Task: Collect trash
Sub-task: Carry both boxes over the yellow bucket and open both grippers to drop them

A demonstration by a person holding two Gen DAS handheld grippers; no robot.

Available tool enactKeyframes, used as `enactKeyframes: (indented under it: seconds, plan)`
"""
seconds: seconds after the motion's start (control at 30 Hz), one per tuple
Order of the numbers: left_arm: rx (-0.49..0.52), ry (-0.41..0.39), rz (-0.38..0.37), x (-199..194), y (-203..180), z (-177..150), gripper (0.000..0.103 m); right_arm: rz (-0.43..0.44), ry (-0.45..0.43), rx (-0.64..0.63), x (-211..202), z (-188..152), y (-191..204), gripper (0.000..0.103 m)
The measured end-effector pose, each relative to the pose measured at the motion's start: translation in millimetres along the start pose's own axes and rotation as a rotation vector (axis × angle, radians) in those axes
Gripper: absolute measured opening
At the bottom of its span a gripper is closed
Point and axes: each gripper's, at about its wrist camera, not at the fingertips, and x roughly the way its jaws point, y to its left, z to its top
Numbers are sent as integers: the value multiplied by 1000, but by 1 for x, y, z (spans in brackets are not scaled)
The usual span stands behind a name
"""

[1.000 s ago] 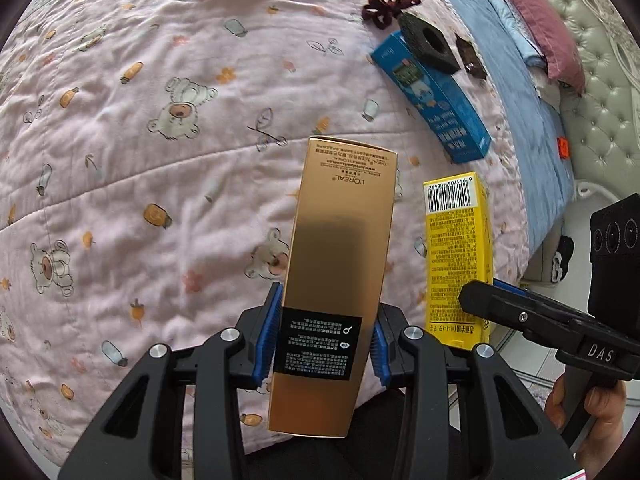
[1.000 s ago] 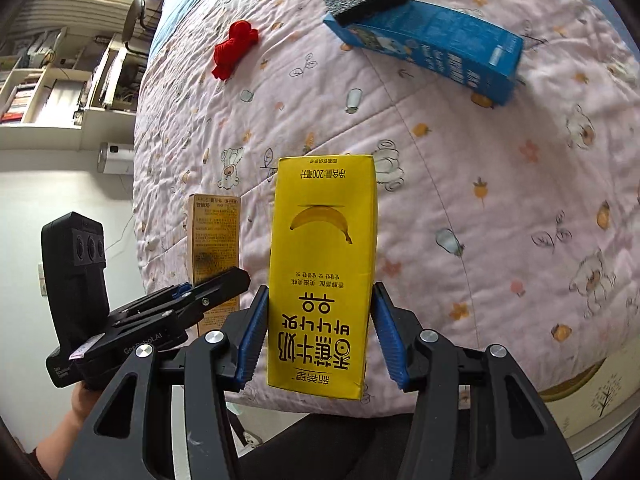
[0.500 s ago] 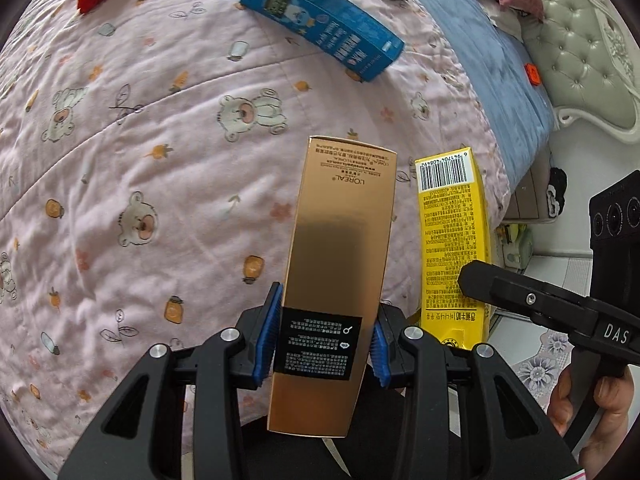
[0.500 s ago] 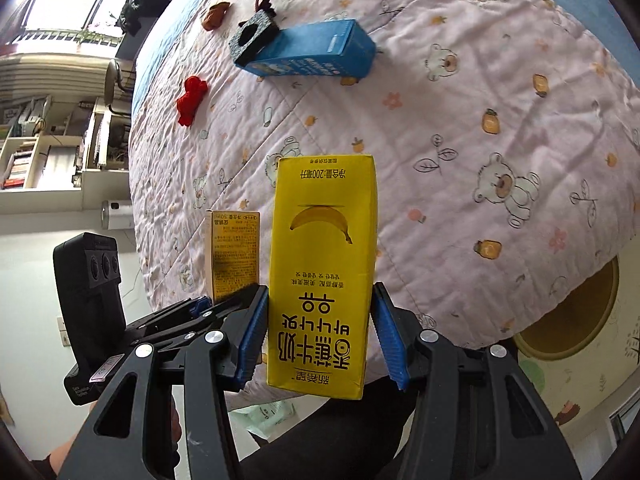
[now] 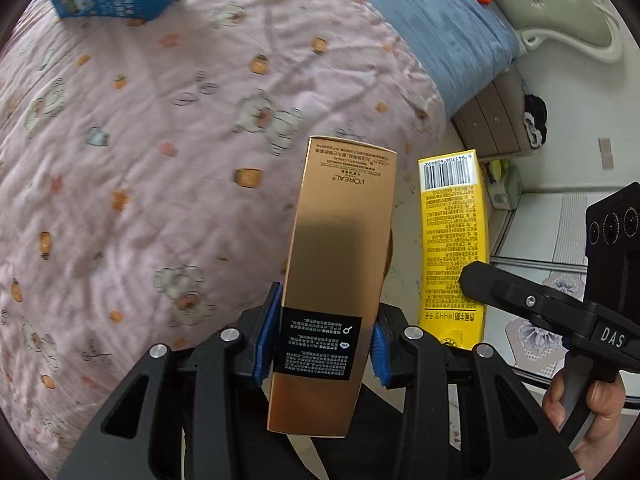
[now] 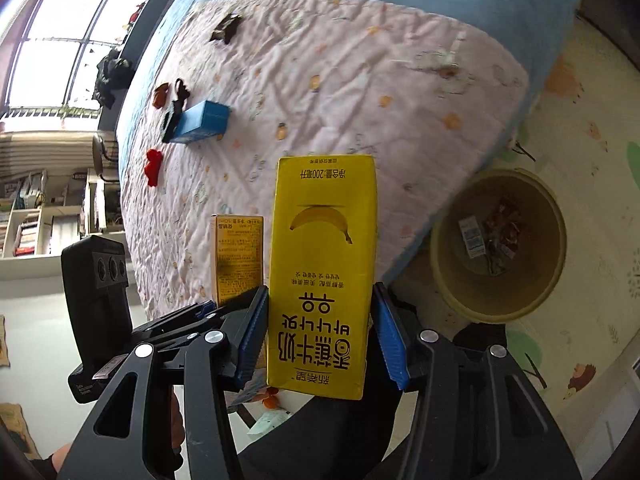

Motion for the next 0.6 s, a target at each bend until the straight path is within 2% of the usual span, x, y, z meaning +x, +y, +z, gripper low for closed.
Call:
enactKeyframes:
  seconds: [0.27,0.43,0.6]
  plan:
    - [121,95,-17,63,-88,-11,39,-35,-40,127,-43,-30,-102,50]
    - [140,135,-8,90,-112,-14,39,-26,-45,203,-52,-42,-142,50]
    - [154,153,9,107,-125,-11,39,-15,-38,226,-52,-44,-159,50]
